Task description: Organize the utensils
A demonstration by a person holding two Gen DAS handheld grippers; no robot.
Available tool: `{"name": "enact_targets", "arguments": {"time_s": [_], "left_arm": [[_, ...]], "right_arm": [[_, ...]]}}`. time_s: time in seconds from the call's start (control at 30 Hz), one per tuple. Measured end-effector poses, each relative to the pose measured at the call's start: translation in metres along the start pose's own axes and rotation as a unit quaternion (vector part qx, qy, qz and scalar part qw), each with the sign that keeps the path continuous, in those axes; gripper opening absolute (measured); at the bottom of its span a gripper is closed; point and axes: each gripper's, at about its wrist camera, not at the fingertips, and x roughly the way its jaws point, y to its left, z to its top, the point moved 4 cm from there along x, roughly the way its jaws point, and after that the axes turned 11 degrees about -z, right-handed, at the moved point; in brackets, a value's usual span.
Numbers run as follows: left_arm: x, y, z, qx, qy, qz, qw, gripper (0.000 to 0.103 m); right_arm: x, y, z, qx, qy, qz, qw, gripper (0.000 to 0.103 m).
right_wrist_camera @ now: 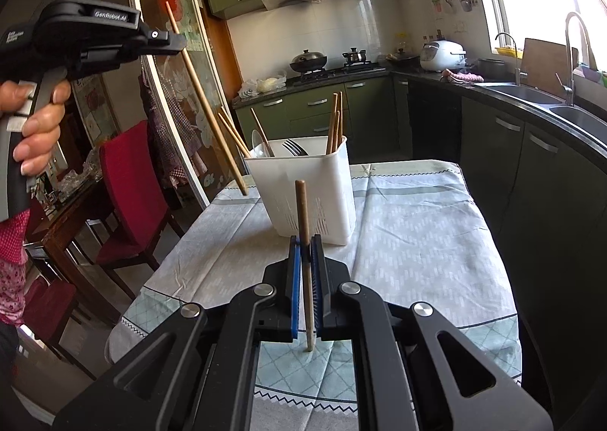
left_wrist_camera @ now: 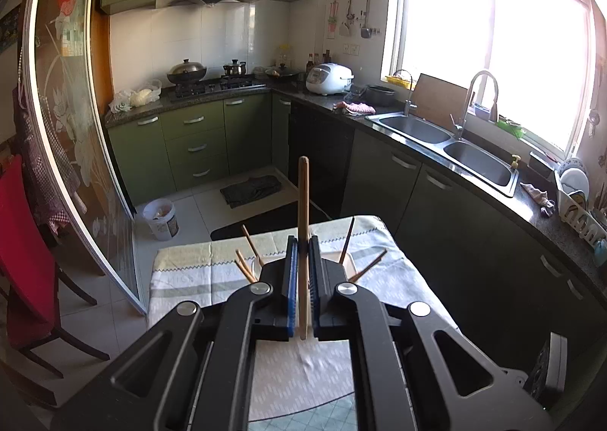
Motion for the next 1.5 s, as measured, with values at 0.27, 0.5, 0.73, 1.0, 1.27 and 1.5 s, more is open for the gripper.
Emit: {"name": "enact_targets", "arguments": {"time_s": [0.27, 0.5, 0.73, 1.0, 1.27, 1.5], "left_arm": [[0.046, 0.013, 0.037, -0.004, -0.017, 0.037, 0.9992, 0.006], [0.097, 0.036, 0.011, -0.018, 0.025, 0.05, 0.9983, 0.006], [0.076, 0.049, -0.015, -0.026, -0.006, 0.037, 0.999, 0.03], [0.02, 0.053, -0.09, -0.024, -0.013, 0.009, 0.9996, 0.031], [0.011, 0.073, -0.161, -0.014, 0.041, 0.018, 0.9989, 0.031], [0.028, 0.065, -0.173, -0.01, 0.073, -0.009, 0.9972, 0.031]], "right_arm": [[0.001, 0.002, -0.001, 0.002, -0.001, 0.015, 1.0, 0.007], [0.003, -0.002, 0.0, 0.007, 0.001, 0.016, 1.0, 0.007], [-0.004, 0.004, 0.023, 0.009, -0.014, 0.022, 1.0, 0.007], [-0.03, 0.042, 0.118, -0.031, -0.108, 0.02, 0.993, 0.001], [-0.031, 0.05, 0.131, -0.043, -0.096, 0.016, 0.994, 0.002], [0.059, -0.033, 0.074, -0.005, 0.094, -0.094, 0.991, 0.035]]}}
